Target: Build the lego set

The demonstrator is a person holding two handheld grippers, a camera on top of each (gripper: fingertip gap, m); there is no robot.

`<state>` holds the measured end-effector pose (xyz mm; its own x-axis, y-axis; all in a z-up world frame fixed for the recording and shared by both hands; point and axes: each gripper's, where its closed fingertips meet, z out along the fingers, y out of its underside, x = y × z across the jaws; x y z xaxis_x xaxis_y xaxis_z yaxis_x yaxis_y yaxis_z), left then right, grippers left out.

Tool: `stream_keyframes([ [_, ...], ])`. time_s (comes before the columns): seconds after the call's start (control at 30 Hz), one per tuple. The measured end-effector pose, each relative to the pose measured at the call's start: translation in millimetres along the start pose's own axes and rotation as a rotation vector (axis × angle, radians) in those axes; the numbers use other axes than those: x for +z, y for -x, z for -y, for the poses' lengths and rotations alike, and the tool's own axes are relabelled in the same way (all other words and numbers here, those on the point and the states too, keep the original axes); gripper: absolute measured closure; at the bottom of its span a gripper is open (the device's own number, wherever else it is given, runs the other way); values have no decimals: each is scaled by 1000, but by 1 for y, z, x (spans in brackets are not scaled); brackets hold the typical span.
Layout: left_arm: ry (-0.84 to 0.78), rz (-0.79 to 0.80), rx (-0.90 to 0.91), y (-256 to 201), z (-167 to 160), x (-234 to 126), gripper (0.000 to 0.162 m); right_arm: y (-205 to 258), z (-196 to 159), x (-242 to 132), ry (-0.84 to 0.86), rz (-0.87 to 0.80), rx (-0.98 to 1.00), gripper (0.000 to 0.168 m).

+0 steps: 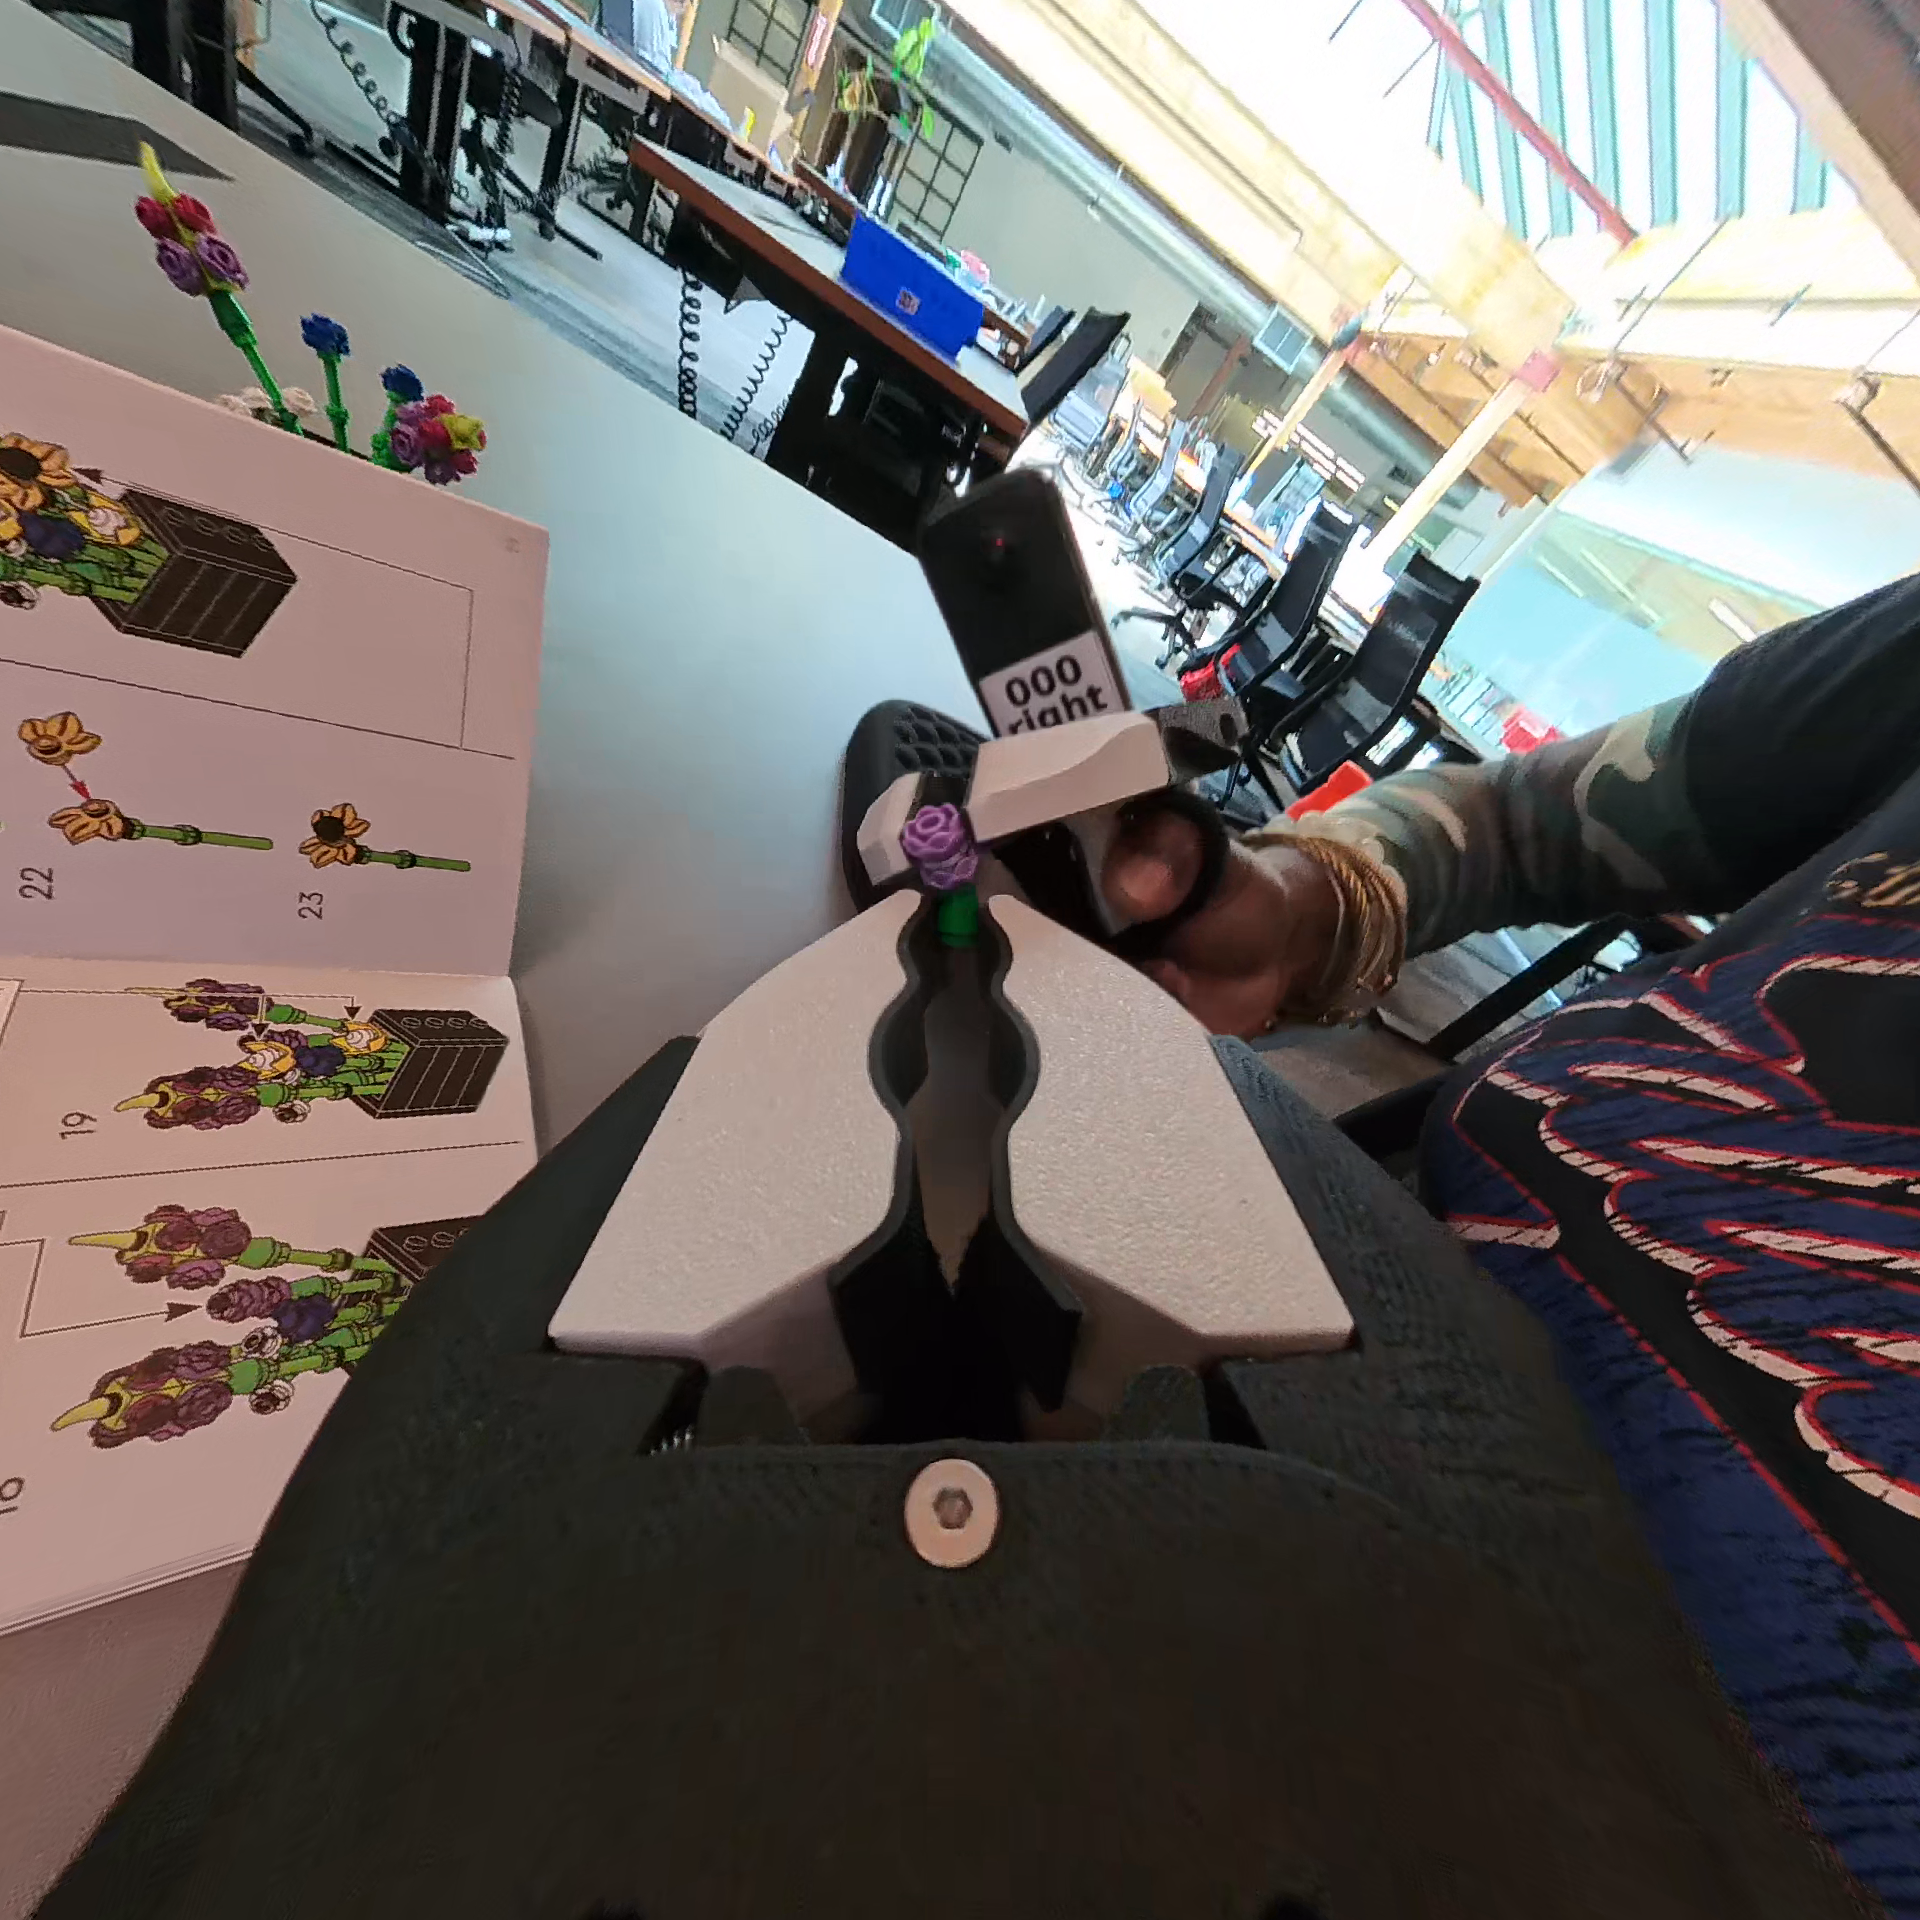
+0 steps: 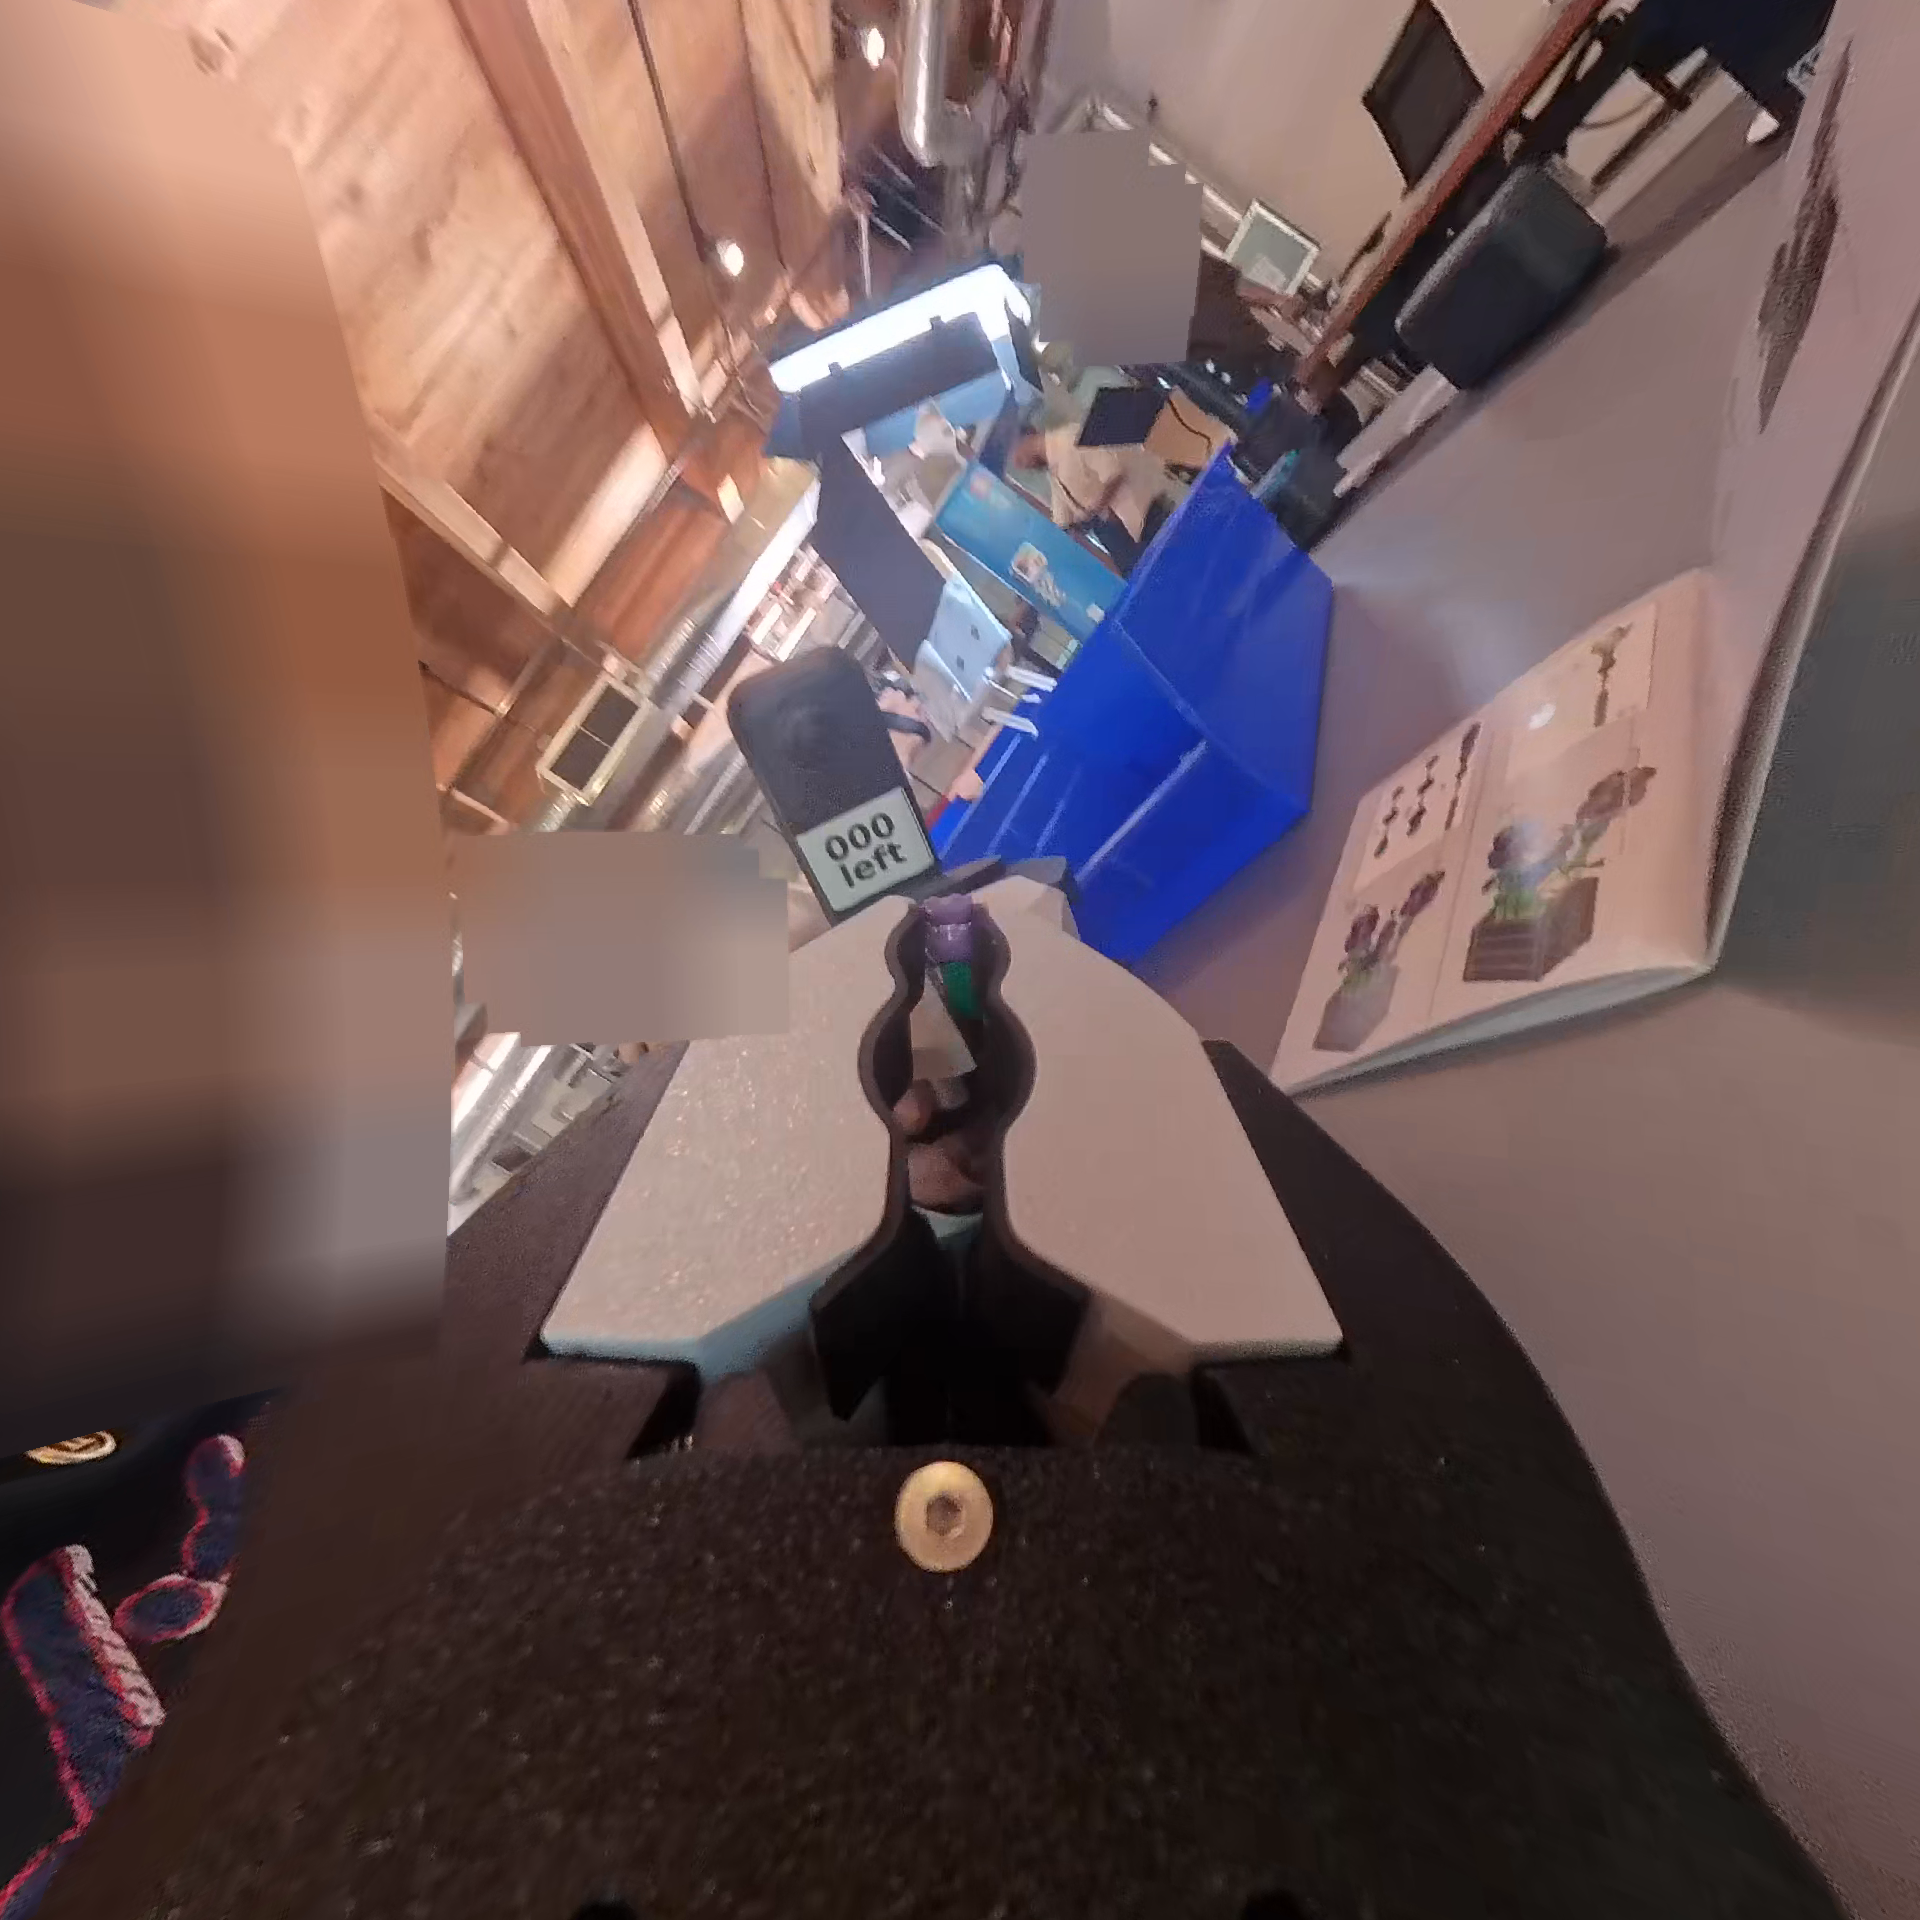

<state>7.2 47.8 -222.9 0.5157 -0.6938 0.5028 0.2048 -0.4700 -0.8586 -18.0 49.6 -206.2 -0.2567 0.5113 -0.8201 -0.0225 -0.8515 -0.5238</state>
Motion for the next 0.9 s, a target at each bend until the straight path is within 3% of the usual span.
stream_keyframes([
  [0.13, -54, -17, -36, 1, 7, -5, 156, 1, 6, 8, -98, 56, 48, 160],
  [0.43, -94, -4, -44, 3, 12, -8, 156, 6, 8, 8, -143, 86, 19, 160],
  [0.83, -6, 41, -13, 6, 0, -1, 156, -2, 0, -7, 58, -64, -57, 160],
  [0.9, -63, 43, -52, 10, 8, -7, 156, -9, -9, -12, 99, -113, -95, 168],
])
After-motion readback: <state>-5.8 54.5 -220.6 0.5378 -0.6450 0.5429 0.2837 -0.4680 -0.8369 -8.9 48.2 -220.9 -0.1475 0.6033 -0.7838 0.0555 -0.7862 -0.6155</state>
